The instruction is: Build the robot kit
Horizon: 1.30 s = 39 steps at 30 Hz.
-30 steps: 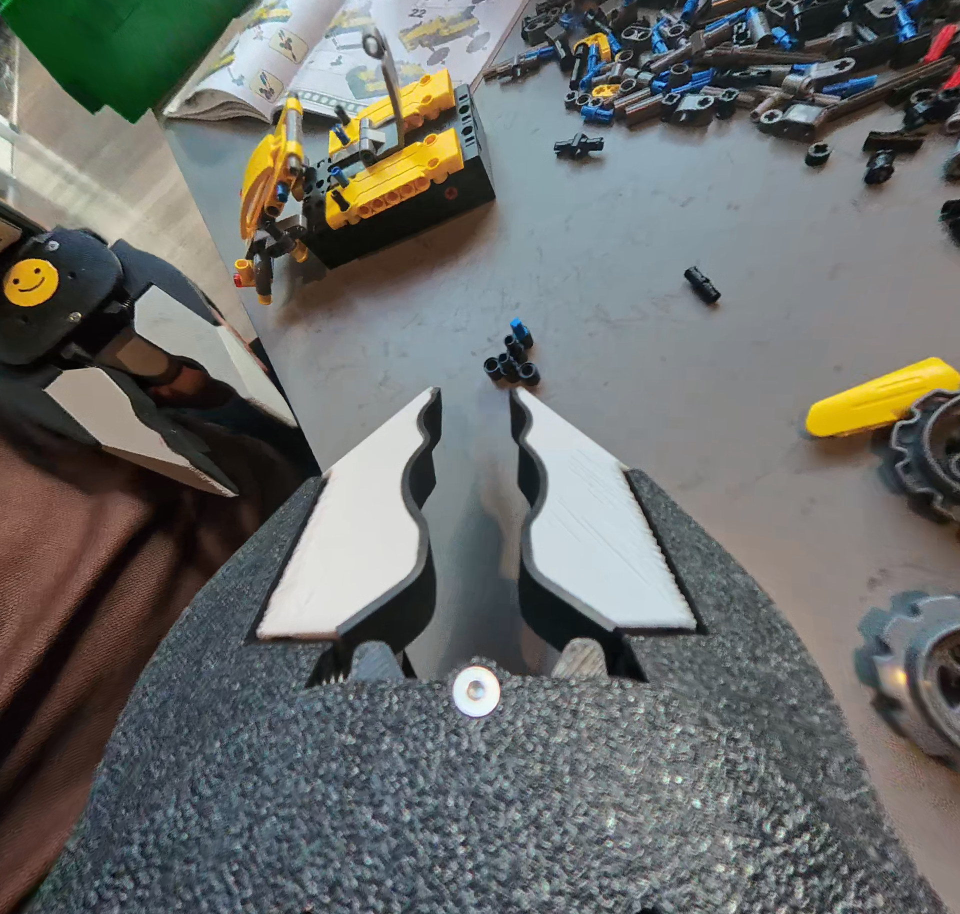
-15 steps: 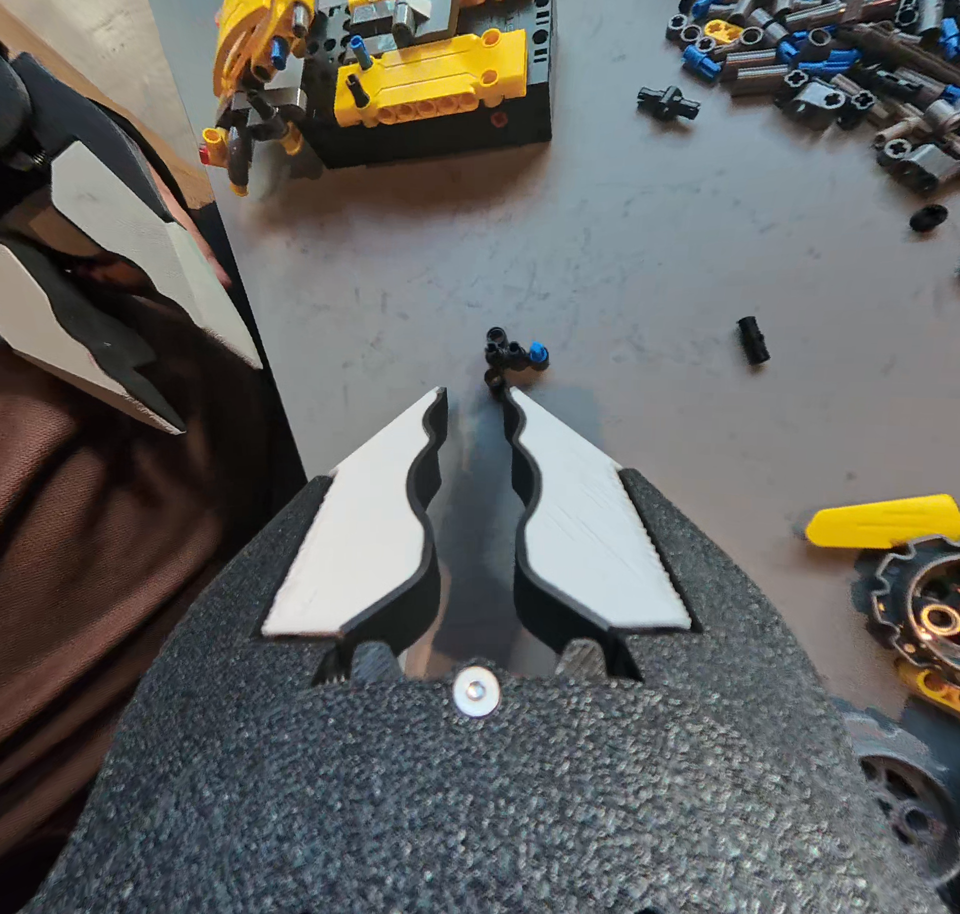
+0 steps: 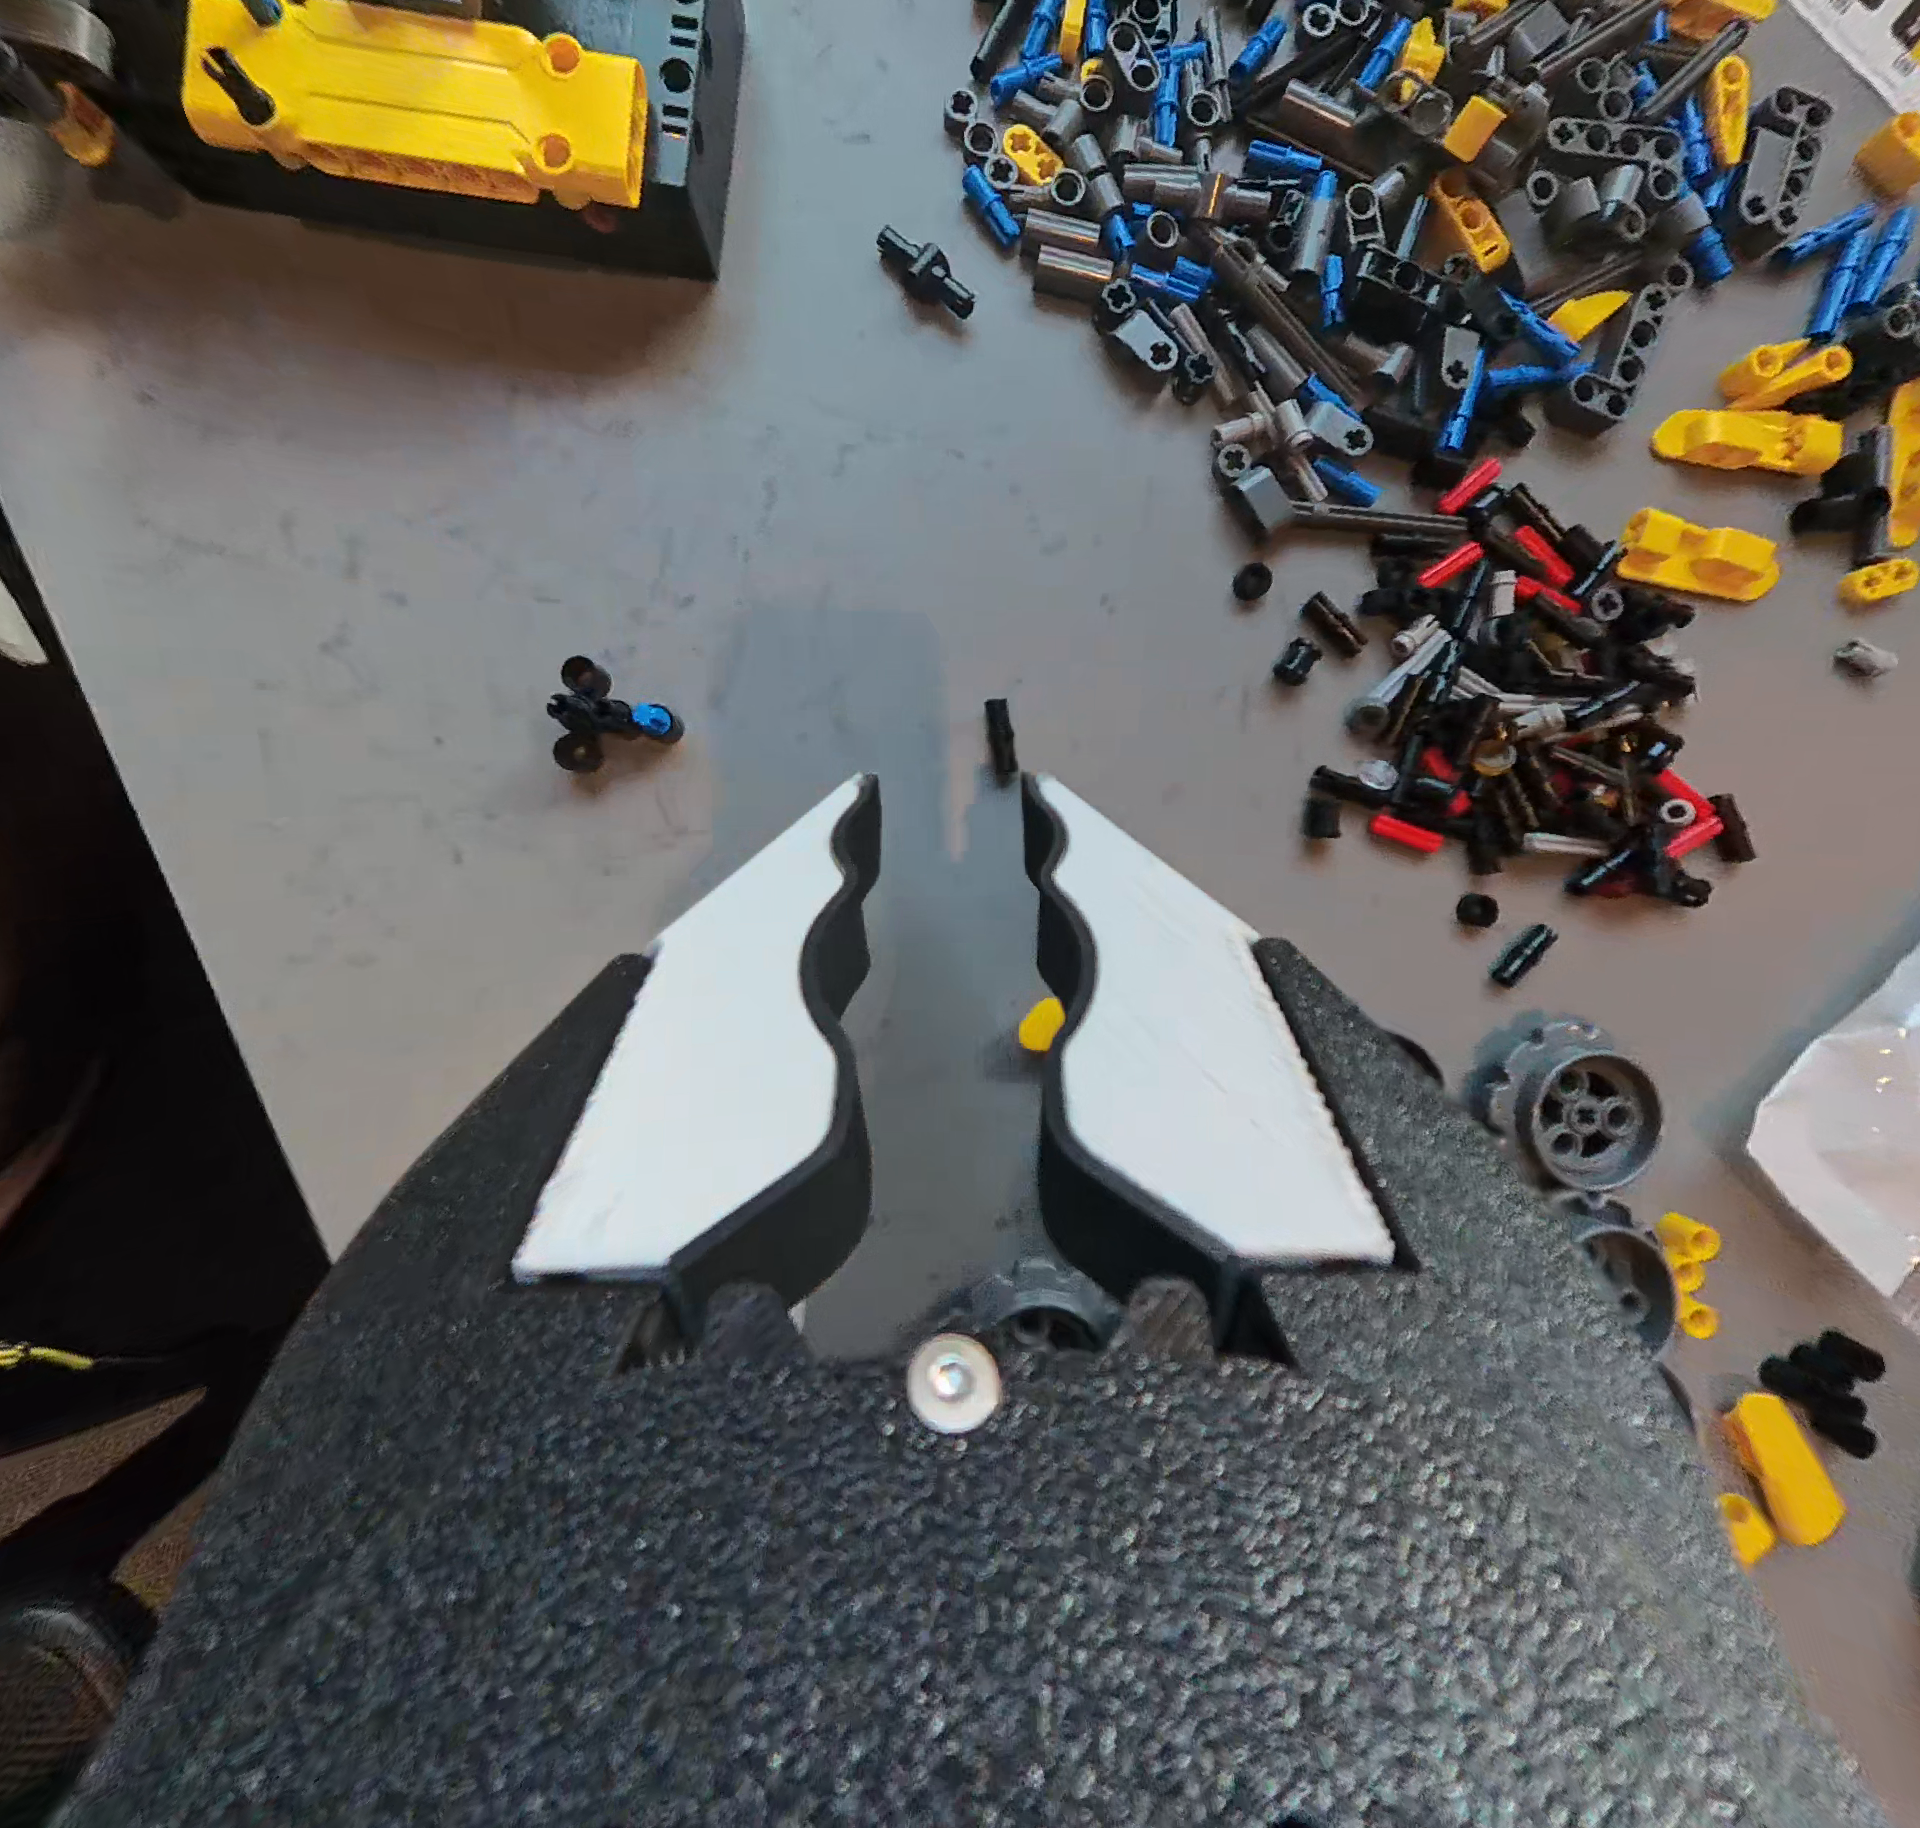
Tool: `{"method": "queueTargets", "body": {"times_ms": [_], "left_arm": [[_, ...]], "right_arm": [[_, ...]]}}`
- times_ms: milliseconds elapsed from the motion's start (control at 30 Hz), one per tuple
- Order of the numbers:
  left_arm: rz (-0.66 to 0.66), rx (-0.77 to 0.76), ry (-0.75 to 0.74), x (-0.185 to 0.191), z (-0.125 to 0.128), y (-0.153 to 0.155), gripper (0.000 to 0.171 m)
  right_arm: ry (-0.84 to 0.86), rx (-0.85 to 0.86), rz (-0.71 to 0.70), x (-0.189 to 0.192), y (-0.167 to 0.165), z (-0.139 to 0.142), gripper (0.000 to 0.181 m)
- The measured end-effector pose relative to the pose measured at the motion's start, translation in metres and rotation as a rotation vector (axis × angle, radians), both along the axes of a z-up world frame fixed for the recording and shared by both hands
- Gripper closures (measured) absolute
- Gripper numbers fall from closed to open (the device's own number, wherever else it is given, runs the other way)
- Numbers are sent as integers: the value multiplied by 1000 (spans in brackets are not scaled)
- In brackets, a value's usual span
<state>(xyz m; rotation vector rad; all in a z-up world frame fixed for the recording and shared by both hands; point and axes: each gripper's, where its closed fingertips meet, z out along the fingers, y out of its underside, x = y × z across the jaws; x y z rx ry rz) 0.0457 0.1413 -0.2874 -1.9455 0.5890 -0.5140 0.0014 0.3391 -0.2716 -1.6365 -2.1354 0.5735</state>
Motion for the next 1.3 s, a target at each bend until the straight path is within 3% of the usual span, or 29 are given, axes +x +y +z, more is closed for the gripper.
{"method": "queueTargets", "body": {"times_ms": [967, 1133, 1300], "left_arm": [[9, 11, -27, 2, 8, 3, 135], [12, 40, -20, 5, 20, 4, 136], [175, 182, 27, -17, 53, 21, 148]], "right_arm": [[-100, 23, 138, -10, 7, -14, 173], [-136, -27, 139, -14, 8, -23, 181], [-96, -98, 162, -13, -16, -5, 181]]}}
